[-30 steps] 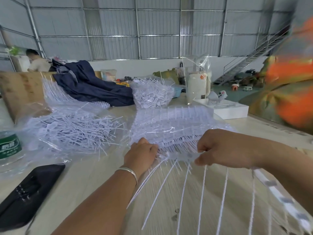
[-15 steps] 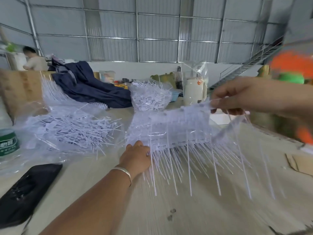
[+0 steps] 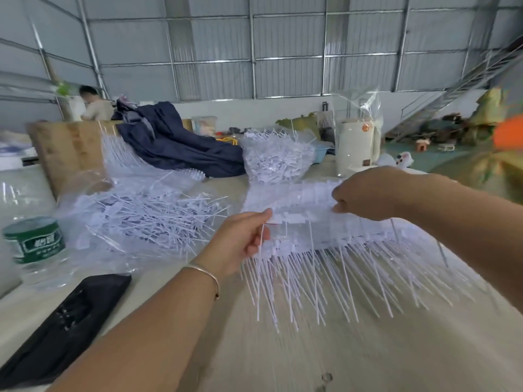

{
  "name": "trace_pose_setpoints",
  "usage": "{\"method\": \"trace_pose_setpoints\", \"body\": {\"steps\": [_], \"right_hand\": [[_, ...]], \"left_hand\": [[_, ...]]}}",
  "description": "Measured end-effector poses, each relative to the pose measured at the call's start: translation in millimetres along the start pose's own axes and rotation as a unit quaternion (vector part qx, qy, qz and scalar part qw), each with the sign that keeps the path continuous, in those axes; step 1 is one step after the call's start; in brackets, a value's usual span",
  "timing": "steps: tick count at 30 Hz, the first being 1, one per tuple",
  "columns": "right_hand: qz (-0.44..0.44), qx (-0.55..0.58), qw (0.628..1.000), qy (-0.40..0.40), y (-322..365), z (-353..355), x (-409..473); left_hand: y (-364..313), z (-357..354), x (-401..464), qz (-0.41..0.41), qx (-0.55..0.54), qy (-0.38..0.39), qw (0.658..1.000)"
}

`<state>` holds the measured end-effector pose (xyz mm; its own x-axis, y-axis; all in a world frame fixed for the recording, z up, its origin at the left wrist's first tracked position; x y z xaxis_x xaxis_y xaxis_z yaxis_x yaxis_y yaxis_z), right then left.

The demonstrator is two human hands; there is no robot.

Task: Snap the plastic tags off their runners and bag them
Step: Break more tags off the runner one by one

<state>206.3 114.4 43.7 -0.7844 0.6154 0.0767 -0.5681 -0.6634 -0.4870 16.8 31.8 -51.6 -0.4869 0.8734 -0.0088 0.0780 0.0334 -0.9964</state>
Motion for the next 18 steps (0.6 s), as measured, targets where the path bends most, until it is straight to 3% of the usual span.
{"method": "trace_pose_setpoints", "body": {"steps": [6, 8, 10, 11, 15, 18], "right_hand": [[-0.077, 0.074, 0.987, -0.119, 30.0, -46.4, 22.9], [-0.095, 0.151, 0.958, -0.226, 43.9, -55.0, 26.0], [-0.085, 0.319, 0.901, -0.282, 59.9, -64.0, 21.1], [-0.072, 0.394, 0.873, -0.279, 68.4, -70.6, 18.2], [-0.051, 0.461, 0.86, -0.214, 75.9, -87.7, 11.0], [-0.054, 0.605, 0.77, -0.196, 61.5, -86.6, 8.3]], "left_hand": [[17.2, 2.2, -7.0, -0.052, 0.042, -0.05, 0.997], [23.4, 0.5, -12.4, -0.063, 0.053, -0.039, 0.996], [26.5, 0.0, -15.8, -0.06, 0.055, -0.022, 0.996], [27.5, 0.3, -17.0, -0.057, 0.049, -0.013, 0.997], [29.0, 1.9, -18.4, -0.029, -0.002, 0.026, 0.999], [28.8, 1.7, -17.3, 0.019, -0.072, 0.032, 0.997]]}}
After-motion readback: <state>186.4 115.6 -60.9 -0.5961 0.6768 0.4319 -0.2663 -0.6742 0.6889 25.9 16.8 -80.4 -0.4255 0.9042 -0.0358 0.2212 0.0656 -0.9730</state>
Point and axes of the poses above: each hand's wrist, its own x-axis towards the middle knuckle, its own z-axis out of the back of the hand, y = z × x, the point moved 4 cm from there along x, towards the middle knuckle, and after that the axes turned 5 degrees about -y, right-handed, at the moved point
